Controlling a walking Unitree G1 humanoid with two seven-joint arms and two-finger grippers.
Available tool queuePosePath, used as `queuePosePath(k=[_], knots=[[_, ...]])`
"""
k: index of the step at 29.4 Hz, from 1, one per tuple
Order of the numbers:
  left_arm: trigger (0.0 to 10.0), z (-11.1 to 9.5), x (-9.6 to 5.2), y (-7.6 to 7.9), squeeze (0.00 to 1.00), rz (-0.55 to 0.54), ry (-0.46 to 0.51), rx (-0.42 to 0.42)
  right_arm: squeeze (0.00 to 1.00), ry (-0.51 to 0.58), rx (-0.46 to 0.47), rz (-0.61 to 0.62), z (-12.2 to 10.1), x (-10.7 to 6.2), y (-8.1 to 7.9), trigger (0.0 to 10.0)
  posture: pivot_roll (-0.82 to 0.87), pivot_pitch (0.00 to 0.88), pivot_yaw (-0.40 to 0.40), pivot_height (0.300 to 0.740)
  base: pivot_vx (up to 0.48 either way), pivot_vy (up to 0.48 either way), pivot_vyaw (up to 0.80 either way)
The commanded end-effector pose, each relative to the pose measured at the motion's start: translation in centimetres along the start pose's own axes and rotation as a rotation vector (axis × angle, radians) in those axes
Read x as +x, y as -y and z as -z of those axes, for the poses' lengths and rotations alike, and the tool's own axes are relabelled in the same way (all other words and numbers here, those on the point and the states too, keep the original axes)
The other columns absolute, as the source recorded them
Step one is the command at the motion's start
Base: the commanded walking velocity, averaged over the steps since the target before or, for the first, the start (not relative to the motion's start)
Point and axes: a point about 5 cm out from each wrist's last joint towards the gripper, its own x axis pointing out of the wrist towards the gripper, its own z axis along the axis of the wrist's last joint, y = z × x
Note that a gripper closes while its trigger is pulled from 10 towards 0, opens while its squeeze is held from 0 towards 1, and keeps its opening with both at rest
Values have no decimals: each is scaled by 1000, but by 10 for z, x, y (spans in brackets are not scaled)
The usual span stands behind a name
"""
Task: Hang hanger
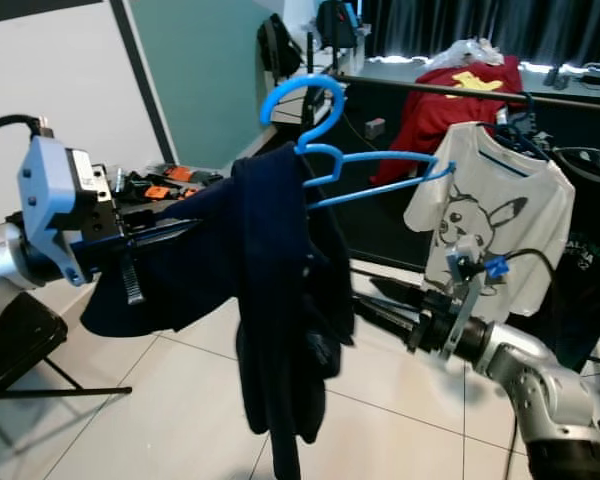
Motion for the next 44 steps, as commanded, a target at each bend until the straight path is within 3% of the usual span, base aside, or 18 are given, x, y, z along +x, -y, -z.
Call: queuePosePath(k=[1, 6, 7, 11, 12, 13, 17, 18, 19, 23, 24, 33, 41, 43, 44], knots=[[10000, -5, 2, 1, 0, 4, 32, 13, 0, 34, 37, 37, -2, 3, 4, 10000, -87, 27, 6, 740, 0, 0, 0], [10000, -7, 8, 6, 0, 9, 62, 0, 0, 46, 108, 111, -1, 15, 11, 10000, -82, 2, -1, 740, 0, 0, 0], [10000, -9, 12, 9, 0, 14, 85, -5, 0, 3, 130, 128, 5, 24, 10, 10000, -75, 3, -8, 740, 0, 0, 0], [10000, -13, 17, 13, 0, 14, 104, -2, 0, -68, 144, 136, 14, 32, 6, 9725, -78, 4, -2, 740, 0, 0, 0], [10000, -14, 18, 12, 0, 8, 108, 1, 0, -97, 148, 133, 18, 34, 4, 4941, -82, 4, 2, 740, 0, 0, 0], [10000, -15, 18, 11, 0, -2, 105, 7, 0, -127, 158, 120, 21, 34, 1, 3608, -84, 4, 2, 740, 0, 0, 0], [10000, -16, 18, 9, 0, -13, 107, 10, 0, -160, 179, 94, 24, 35, -4, 3882, -88, 7, 2, 740, 0, 0, 0], [10000, -16, 18, 8, 0, -19, 107, 12, 0, -179, 187, 75, 26, 35, -8, 3373, -90, 6, 1, 740, 0, 0, 0], [10000, -16, 19, 8, 0, -22, 108, 13, 0, -195, 188, 65, 27, 36, -10, 667, -93, 6, 2, 740, 0, 0, 0], [10000, -16, 20, 8, 0, -24, 109, 14, 0, -206, 187, 59, 28, 36, -11, 667, -95, 6, 2, 740, 0, 0, 0], [10000, -16, 19, 7, 0, -32, 100, 20, 0, -216, 188, 87, 28, 33, -8, 0, -96, 7, 1, 740, 0, 0, 0], [10000, -11, 7, -2, 0, -78, 49, 43, 0, -200, 185, 172, 20, 24, 5, 0, -98, 7, 4, 740, 0, 0, 0], [10000, -5, -5, -6, 0, -92, -3, 48, 0, -92, 174, 237, 2, 18, 15, 0, -98, 7, 2, 740, 0, 0, 0], [10000, 0, -21, 9, 0, 5, 8, -31, 0, 85, 205, 345, -23, 9, 33, 0, -95, 9, 0, 740, 0, 0, 0], [10000, 0, -21, 9, 0, 5, 8, -31, 0, 85, 205, 345, -23, 9, 33, 0, -95, 9, 0, 740, 0, 0, 0]])
